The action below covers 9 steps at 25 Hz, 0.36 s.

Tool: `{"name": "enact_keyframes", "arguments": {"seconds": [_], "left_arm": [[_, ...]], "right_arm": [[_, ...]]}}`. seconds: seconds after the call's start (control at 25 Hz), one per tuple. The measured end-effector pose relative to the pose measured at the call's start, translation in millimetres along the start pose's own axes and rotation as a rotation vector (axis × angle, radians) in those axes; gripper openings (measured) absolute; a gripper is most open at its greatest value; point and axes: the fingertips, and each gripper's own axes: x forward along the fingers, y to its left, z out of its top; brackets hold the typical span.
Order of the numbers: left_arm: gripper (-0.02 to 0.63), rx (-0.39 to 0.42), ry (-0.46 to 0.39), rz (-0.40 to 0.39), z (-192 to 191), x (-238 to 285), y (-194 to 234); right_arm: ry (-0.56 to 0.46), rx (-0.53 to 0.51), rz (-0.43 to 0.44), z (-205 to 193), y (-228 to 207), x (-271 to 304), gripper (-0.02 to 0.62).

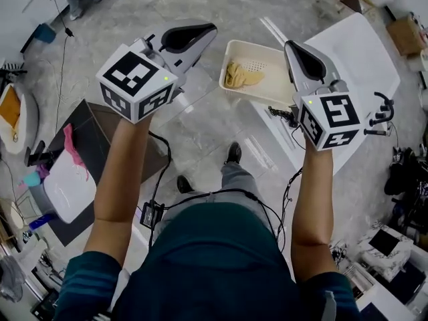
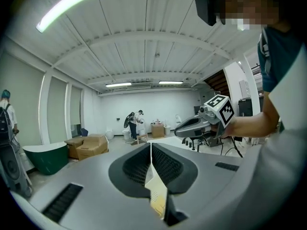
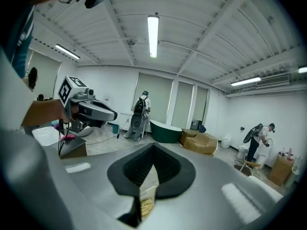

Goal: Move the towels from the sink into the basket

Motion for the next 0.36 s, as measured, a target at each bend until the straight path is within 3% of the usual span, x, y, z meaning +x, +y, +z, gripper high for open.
{"name": "enact_keyframes", "arguments": {"seconds": [0.36], "left_arm": [[0.014, 0.018, -0.041, 0.032, 31.9, -105.7, -19.7]], "right_arm": [[-0.01, -0.029, 0.029, 44.2, 63.9, -36.2, 0.008]]}}
